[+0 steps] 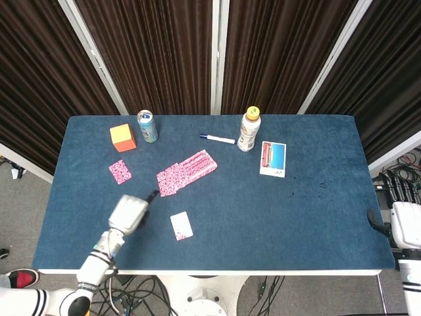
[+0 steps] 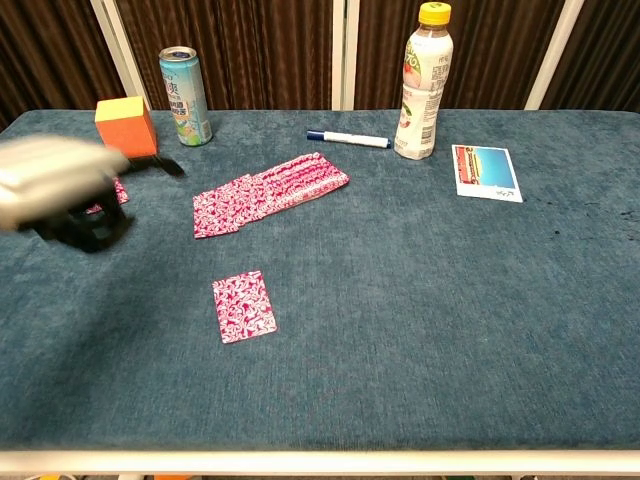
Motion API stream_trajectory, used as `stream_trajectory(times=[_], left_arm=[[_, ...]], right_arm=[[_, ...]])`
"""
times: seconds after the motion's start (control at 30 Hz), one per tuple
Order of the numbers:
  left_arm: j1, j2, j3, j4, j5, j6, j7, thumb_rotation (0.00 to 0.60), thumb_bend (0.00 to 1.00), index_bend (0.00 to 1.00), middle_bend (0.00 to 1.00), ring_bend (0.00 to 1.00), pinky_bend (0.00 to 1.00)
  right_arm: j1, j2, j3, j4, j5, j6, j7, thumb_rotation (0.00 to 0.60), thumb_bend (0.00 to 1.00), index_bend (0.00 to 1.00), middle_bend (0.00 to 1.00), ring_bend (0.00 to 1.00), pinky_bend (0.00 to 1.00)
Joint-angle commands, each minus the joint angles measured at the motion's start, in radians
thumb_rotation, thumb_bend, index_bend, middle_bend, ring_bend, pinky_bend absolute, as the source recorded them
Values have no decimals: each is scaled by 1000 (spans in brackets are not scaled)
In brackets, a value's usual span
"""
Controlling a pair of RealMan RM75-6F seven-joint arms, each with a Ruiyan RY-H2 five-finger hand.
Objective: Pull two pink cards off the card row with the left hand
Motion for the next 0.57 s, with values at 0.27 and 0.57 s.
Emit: stream_trajectory(times=[0.27,0.57], left_arm=[[259,95,-7,184,179,297,-372,551,305,155,249,135,317],[321,174,1,142,213,293,-405,382,244,137,95,18,134]], right_arm=[[-8,-3,-4,-2,-25,31,1,600,302,0,0,0,0],[-23,-11,-14,-5,-35,54,-5,600,301,0,0,0,0]])
